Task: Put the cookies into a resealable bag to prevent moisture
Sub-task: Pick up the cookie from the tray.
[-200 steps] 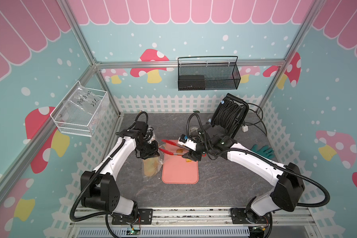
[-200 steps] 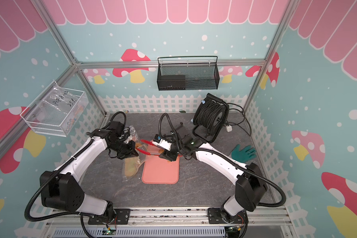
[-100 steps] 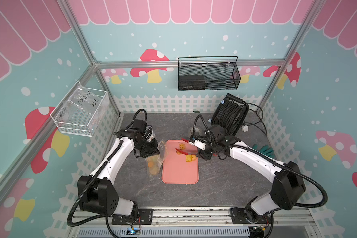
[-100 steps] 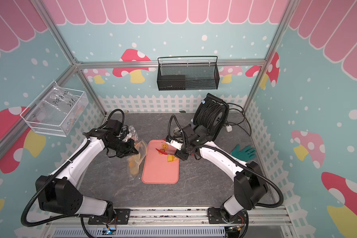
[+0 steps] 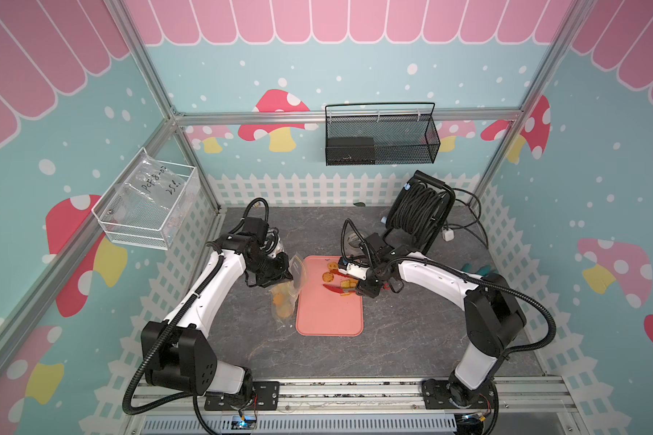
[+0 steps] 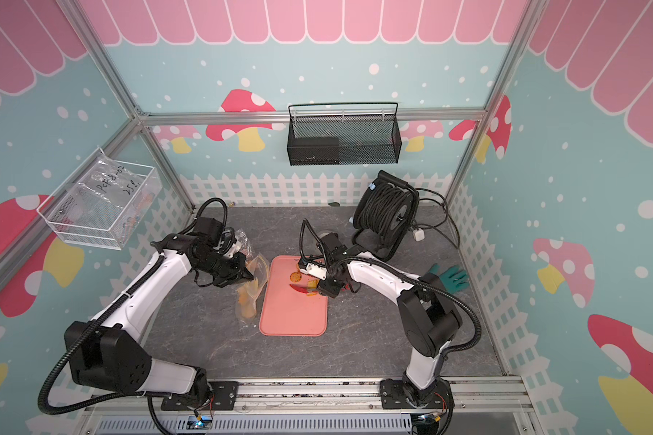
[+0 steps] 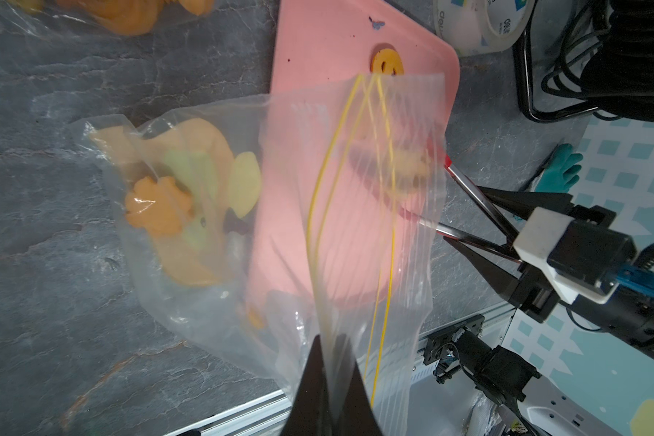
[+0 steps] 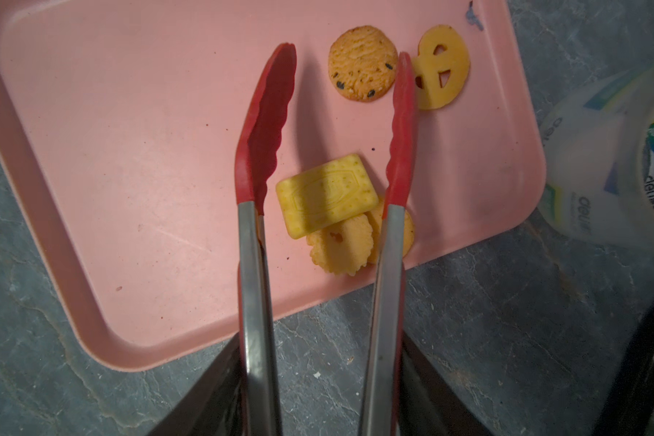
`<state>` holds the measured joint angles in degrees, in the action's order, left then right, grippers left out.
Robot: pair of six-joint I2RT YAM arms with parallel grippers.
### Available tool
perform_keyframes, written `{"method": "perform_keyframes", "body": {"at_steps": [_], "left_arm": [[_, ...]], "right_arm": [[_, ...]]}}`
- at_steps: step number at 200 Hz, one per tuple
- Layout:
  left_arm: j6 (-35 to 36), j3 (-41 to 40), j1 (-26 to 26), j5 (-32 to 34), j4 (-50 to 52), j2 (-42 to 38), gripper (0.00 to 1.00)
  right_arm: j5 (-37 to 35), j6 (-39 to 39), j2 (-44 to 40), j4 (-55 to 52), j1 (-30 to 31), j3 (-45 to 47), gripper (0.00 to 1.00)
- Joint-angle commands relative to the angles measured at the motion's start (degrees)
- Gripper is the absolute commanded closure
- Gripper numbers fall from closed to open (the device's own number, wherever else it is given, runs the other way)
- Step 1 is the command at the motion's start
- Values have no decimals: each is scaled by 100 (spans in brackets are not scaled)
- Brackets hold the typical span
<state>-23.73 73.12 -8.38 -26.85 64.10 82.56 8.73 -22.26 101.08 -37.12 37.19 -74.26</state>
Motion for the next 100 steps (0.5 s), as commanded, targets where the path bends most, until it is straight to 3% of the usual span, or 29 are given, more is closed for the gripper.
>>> {"method": "perform_keyframes", "body": {"at_steps": [1,100], "left_arm": [[122,-22,-14,-57,61,-23,100],[162,-39,-13,-57,60,40,100]], "right_arm": [[64,-69,194,-165,28,-286,41],[-44,-190,543,-439,181,-571,47]]}}
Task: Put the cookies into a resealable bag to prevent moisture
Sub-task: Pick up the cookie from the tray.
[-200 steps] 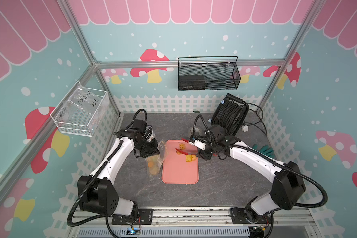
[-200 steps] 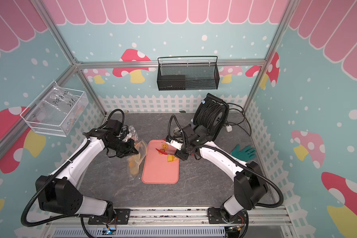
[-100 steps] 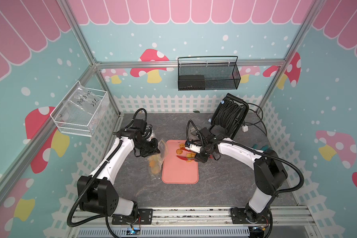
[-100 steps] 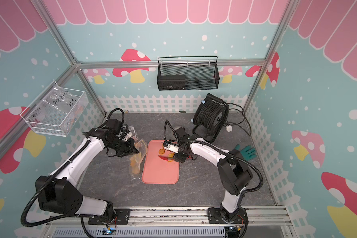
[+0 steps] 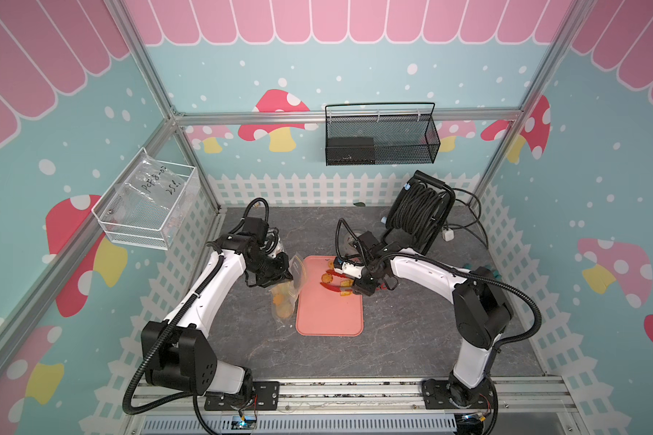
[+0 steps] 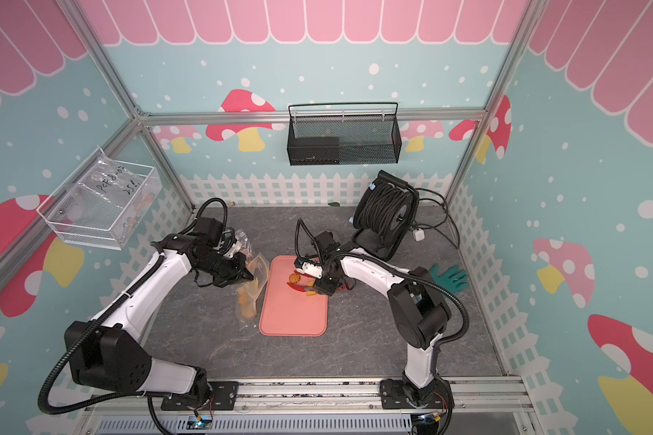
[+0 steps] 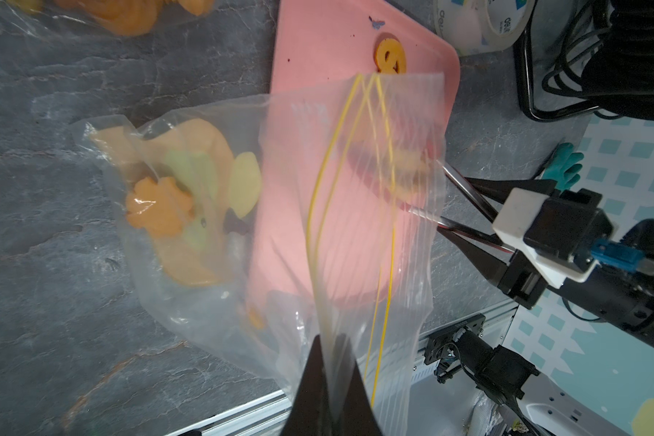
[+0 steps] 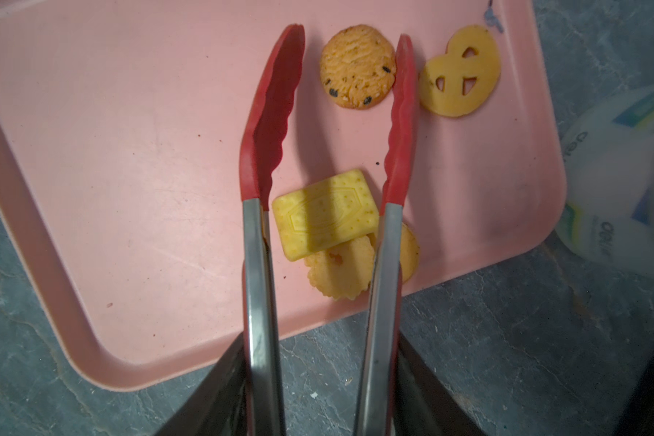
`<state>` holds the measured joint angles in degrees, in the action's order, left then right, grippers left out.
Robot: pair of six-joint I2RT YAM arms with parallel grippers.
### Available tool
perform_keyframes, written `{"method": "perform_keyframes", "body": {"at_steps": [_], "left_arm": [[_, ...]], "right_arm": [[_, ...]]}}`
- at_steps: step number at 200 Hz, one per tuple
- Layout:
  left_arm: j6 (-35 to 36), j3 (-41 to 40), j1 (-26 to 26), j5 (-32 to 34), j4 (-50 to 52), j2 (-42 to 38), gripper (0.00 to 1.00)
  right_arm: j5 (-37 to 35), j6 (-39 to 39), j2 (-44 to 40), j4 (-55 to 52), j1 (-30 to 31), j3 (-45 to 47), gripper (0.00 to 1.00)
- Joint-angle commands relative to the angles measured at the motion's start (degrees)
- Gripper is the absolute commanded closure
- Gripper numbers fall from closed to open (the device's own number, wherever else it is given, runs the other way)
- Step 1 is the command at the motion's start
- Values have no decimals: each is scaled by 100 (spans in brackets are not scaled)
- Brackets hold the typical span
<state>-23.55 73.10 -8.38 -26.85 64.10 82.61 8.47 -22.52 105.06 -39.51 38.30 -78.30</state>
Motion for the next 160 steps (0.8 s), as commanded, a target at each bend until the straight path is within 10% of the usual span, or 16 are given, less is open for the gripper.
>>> {"method": "perform_keyframes", "body": {"at_steps": [1,83,160], "left_arm": [[147,-30,-14,-57,59,36,100],[144,38,-47,-119,59,149,100],[280,185,-55,-13,254,256,100]], "right_arm": [[-28,-164,146,-199,71,-172,48],[58,-45,-580,-183,60,-124,59],[1754,534,-1918,391,19,53,61]]}}
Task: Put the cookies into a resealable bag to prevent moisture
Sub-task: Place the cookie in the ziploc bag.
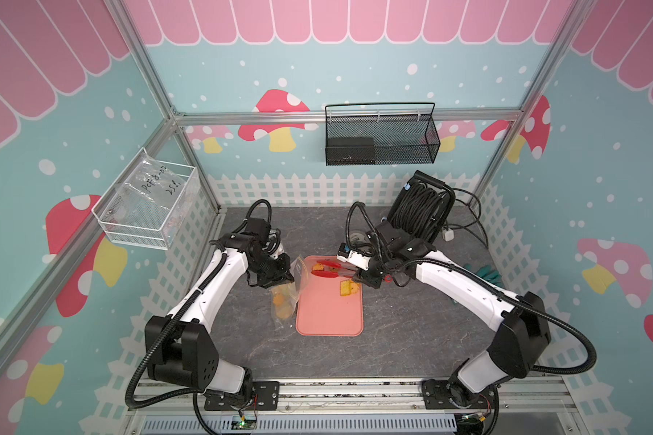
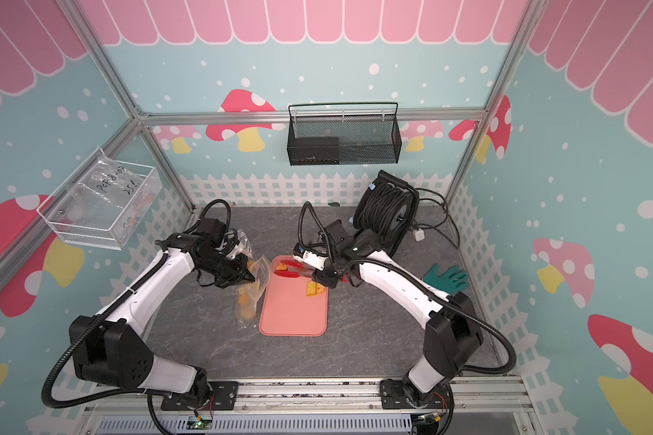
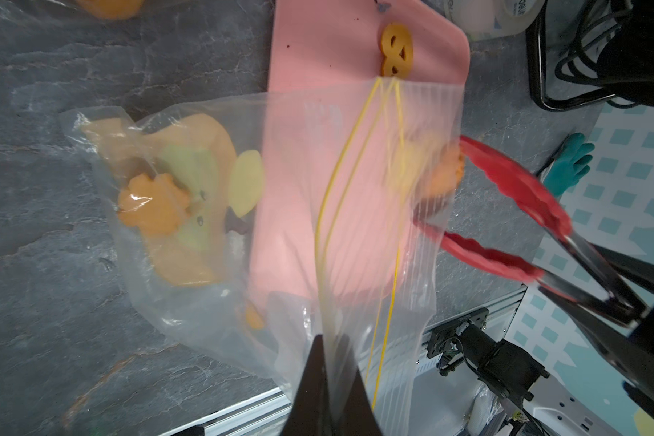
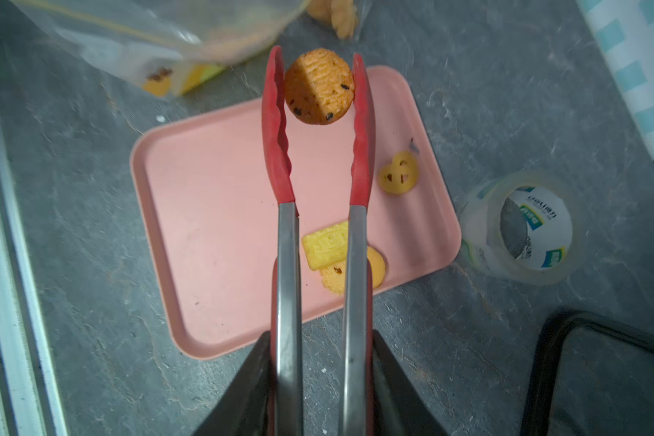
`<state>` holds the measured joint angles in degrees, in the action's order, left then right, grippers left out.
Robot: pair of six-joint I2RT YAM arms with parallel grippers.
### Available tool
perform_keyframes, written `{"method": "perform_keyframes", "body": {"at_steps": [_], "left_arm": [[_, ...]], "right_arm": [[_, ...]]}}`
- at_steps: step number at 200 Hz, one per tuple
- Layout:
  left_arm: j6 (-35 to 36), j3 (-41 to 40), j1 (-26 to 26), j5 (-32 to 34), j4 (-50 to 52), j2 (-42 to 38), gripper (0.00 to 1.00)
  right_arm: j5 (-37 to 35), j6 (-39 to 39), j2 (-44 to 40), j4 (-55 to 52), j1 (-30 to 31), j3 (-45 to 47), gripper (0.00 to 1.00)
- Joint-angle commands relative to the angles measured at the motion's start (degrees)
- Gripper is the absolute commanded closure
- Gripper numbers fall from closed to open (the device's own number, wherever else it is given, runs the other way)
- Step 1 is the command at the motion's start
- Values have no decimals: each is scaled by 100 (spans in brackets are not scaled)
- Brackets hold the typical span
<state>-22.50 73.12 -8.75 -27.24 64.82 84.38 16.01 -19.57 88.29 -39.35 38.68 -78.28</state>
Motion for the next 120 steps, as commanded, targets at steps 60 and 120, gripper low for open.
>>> {"method": "perform_keyframes", "body": {"at_steps": [60,120], "left_arm": [[102,229,-12,-27,190,0,100],[89,227,-12,-52,185,17,100]], "right_arm": [[1565,232,280,667,44,29,59],[1538,109,127,713,10,-95,39]]}}
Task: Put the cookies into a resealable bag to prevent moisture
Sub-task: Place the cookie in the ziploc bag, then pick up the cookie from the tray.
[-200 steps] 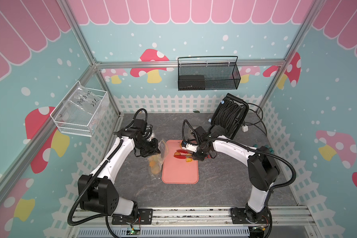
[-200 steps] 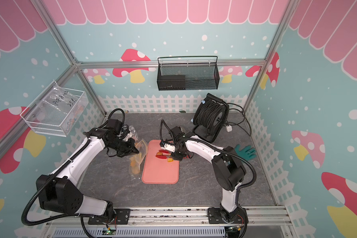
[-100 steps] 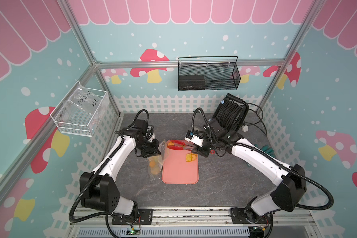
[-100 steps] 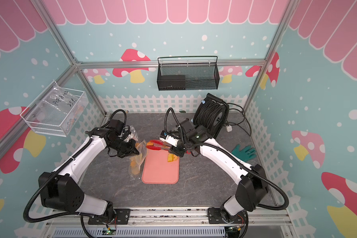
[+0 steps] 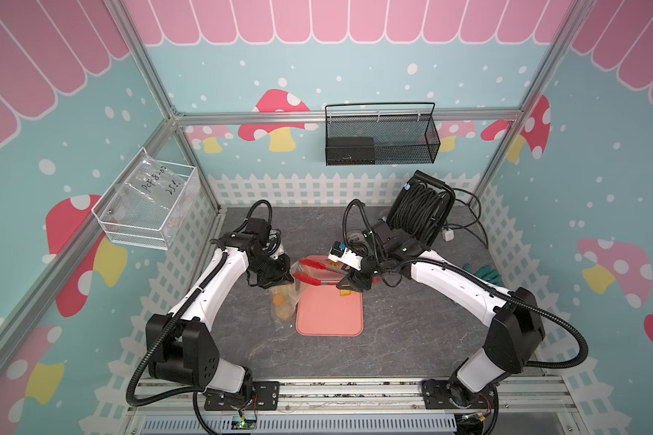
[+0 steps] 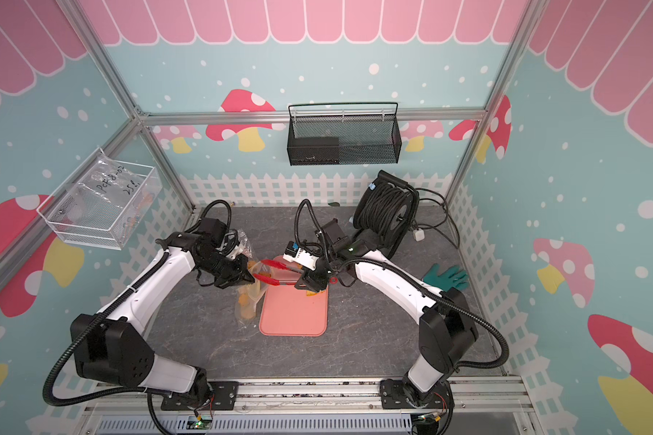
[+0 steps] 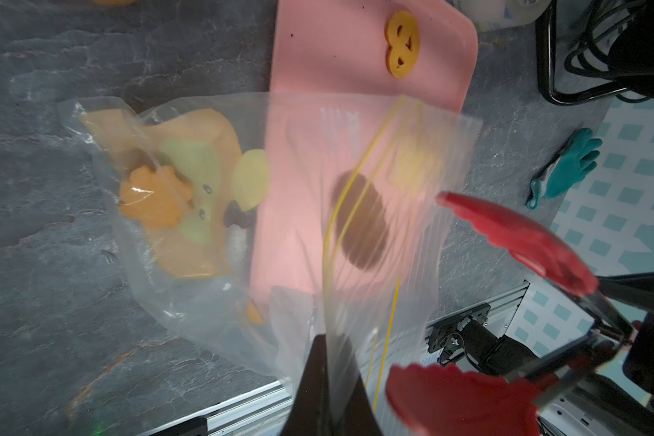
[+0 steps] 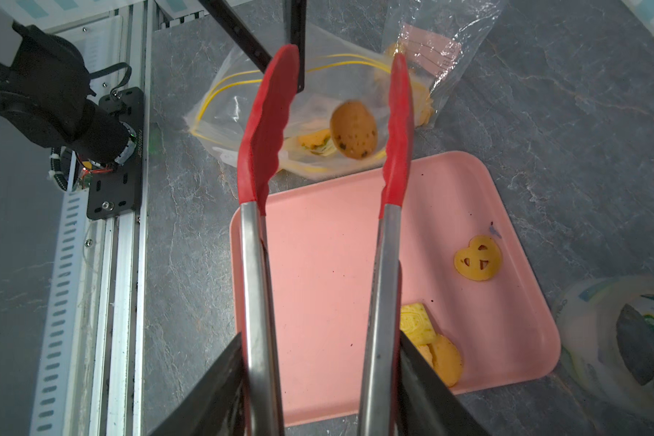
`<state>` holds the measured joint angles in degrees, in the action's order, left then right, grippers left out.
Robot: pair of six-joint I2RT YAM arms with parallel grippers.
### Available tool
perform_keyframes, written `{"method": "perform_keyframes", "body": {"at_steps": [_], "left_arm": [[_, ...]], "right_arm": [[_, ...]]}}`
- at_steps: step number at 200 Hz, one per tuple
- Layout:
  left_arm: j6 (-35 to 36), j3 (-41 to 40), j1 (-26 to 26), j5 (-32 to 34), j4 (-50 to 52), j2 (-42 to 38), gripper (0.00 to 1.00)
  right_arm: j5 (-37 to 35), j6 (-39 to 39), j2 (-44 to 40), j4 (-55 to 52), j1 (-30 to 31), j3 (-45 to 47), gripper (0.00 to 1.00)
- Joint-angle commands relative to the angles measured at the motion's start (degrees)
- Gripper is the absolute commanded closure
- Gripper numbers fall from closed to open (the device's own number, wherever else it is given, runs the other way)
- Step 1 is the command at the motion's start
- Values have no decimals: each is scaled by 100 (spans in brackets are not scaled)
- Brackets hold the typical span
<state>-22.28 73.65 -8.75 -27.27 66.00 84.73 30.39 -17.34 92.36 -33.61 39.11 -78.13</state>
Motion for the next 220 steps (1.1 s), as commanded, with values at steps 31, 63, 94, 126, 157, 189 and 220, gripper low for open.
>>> {"method": "perform_keyframes", "body": {"at_steps": [31,63,94,126,157,189,220], "left_arm": [[91,185,-5,-42,72,-18,100],[83,185,-6,-69,72,-18,100],[84,288,-4,-77,106,-18,100],[91,334,-5,-78,124,-18,100],[97,317,-9,-77,127,-27,100],[125,256,-10,-68,124,-61,100],[142,207,-5,-64,127,-69,100]], "right_arm": [[-319,-21,-736,139,-470,255,38],[-1425,-199,-633,-261,-755,693,40],[-1991,-344,-90,-327,-748,741,40],[-2050,-348,500,-171,-731,356,38],[-2134,-318,1097,-243,-725,-36,38],[-2066,-322,1415,-225,-640,-249,40],[-2180,-341,1584,-280,-526,-340,42]]}}
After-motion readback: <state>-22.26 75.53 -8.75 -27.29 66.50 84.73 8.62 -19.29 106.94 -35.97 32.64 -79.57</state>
